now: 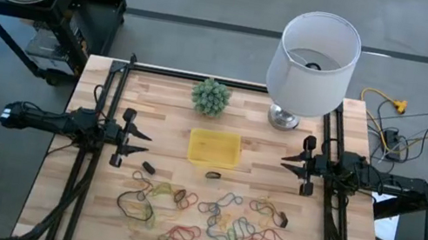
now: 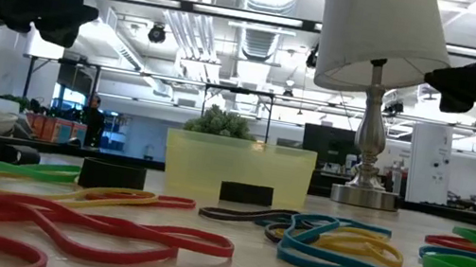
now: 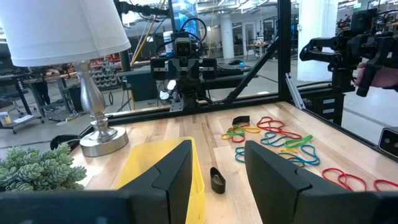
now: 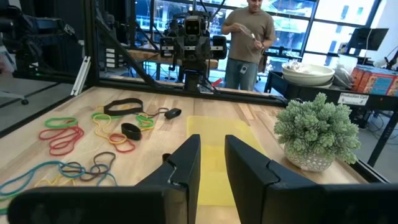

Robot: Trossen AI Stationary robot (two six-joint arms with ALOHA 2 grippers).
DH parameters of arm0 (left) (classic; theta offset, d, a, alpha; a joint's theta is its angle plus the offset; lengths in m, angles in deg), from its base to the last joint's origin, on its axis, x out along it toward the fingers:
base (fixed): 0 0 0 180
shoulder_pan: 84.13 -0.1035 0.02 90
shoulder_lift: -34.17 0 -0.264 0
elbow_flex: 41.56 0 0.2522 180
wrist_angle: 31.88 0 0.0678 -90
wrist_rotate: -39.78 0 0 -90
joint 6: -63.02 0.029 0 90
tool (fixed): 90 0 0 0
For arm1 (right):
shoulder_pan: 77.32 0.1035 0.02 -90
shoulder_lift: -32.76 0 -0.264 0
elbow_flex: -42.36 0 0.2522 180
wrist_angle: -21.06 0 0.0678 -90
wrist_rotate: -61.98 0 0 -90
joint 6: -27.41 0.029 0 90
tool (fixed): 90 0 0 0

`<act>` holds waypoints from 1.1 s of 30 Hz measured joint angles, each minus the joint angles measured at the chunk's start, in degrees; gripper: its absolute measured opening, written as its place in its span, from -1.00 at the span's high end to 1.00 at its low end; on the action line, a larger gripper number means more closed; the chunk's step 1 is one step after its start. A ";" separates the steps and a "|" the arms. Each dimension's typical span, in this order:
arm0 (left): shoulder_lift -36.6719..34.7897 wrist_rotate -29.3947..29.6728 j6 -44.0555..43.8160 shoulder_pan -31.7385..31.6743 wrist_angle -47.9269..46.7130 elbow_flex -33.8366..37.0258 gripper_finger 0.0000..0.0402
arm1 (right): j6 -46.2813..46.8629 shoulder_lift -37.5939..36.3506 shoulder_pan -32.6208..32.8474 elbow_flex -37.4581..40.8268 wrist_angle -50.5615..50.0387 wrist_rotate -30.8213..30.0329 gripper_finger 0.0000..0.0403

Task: Pick and place rubber bands into bin
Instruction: Put the black rubber band into the yellow bin

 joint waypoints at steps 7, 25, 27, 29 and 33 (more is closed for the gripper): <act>-0.01 -0.17 -0.09 -0.02 3.62 -0.01 0.34 | 11.41 0.01 0.02 0.00 0.49 0.13 0.66; 0.00 0.40 -3.77 0.00 13.05 0.00 0.34 | 8.76 0.01 0.00 -0.02 5.52 0.35 0.66; 0.11 0.48 -6.35 0.00 13.16 0.00 0.34 | 8.23 0.01 0.00 0.00 5.55 0.35 0.66; 0.37 0.50 -5.98 0.00 13.01 0.00 0.34 | 6.61 0.01 0.00 -0.02 5.56 0.37 0.66; 0.68 0.48 -6.10 0.00 13.01 0.00 0.34 | 3.08 0.01 0.00 0.00 5.54 0.39 0.66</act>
